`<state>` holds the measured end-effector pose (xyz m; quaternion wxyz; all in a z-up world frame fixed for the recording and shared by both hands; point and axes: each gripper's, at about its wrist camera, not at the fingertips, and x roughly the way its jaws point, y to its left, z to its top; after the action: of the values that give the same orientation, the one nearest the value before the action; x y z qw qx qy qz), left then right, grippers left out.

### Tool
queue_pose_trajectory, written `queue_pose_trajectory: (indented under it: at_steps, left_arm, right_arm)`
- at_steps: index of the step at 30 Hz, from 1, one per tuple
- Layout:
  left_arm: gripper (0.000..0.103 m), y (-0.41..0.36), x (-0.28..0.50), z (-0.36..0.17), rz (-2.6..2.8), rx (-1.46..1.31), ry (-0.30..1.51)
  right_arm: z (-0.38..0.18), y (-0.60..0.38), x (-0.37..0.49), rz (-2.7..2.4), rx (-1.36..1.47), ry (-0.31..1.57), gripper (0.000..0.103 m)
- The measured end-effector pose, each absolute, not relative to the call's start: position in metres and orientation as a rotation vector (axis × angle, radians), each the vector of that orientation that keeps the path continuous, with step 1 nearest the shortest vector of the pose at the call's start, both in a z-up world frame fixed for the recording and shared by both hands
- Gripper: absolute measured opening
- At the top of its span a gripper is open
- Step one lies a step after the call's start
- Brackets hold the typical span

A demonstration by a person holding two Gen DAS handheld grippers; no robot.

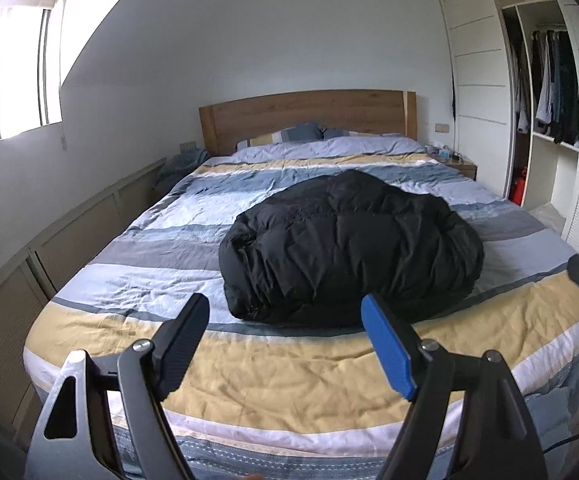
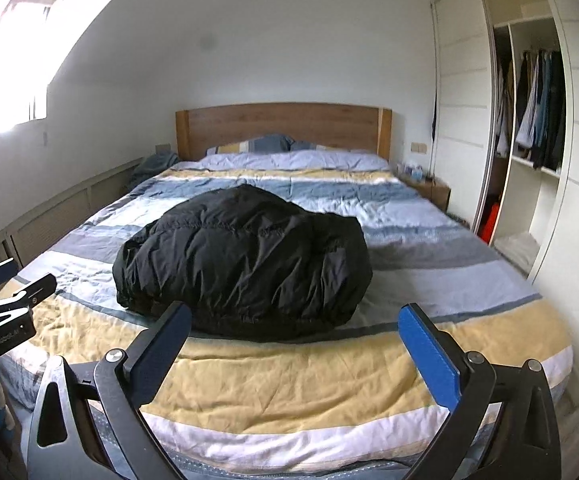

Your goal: Fold large clothes

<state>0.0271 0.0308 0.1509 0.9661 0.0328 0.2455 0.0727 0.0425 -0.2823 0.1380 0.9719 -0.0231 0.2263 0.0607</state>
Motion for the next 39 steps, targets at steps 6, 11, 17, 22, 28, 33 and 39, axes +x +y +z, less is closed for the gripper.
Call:
queue_pose_trajectory:
  at_steps: [6,11,17,22,28,33,39]
  left_arm:
    - [0.078,0.027,0.015,0.152,0.153,0.06,0.469]
    - [0.078,0.027,0.008,0.149,0.152,0.053,0.468]
    - [0.078,0.028,0.007,0.147,0.149,0.048,0.467]
    - [0.078,0.028,0.005,0.145,0.152,0.05,0.464]
    - [0.078,0.033,0.006,0.143,0.157,0.038,0.473]
    - [0.078,0.038,0.011,0.139,0.158,0.028,0.487]
    - [0.078,0.04,0.017,0.132,0.154,0.028,0.505]
  right_arm:
    - [0.14,-0.276,0.028,0.136,-0.071,0.42,0.102]
    - [0.14,-0.273,0.021,0.14,-0.085,0.411,0.102]
    - [0.138,-0.269,0.018,0.14,-0.097,0.407,0.102]
    - [0.138,-0.268,0.019,0.141,-0.097,0.402,0.102]
    - [0.138,-0.267,0.023,0.143,-0.098,0.407,0.102]
    - [0.134,-0.267,0.029,0.14,-0.104,0.423,0.102]
    - [0.126,-0.266,0.035,0.138,-0.106,0.45,0.102]
